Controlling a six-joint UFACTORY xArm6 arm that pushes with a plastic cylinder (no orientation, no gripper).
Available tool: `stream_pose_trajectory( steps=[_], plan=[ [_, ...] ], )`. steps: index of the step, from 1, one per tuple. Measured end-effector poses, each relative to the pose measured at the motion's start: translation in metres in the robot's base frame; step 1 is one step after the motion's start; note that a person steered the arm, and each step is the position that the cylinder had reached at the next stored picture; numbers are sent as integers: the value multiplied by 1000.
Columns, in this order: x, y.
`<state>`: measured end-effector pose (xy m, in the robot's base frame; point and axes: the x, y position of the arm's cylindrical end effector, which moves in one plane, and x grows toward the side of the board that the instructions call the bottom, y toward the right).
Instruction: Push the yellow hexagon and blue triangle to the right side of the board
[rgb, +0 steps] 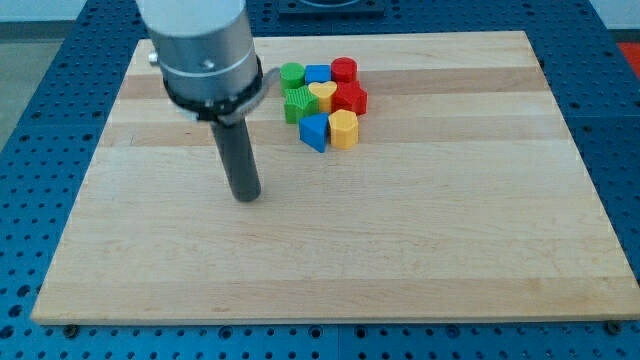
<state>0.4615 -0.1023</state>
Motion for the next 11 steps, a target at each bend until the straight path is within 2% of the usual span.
stream_pose_trajectory(
  steps=[1, 2, 3, 5, 8, 10, 11],
  plan=[
    [-44, 3],
    [-55, 10],
    [-67, 44],
    [-67, 85],
    [-87, 191],
    [-88, 204],
    [-88, 183]
  ],
)
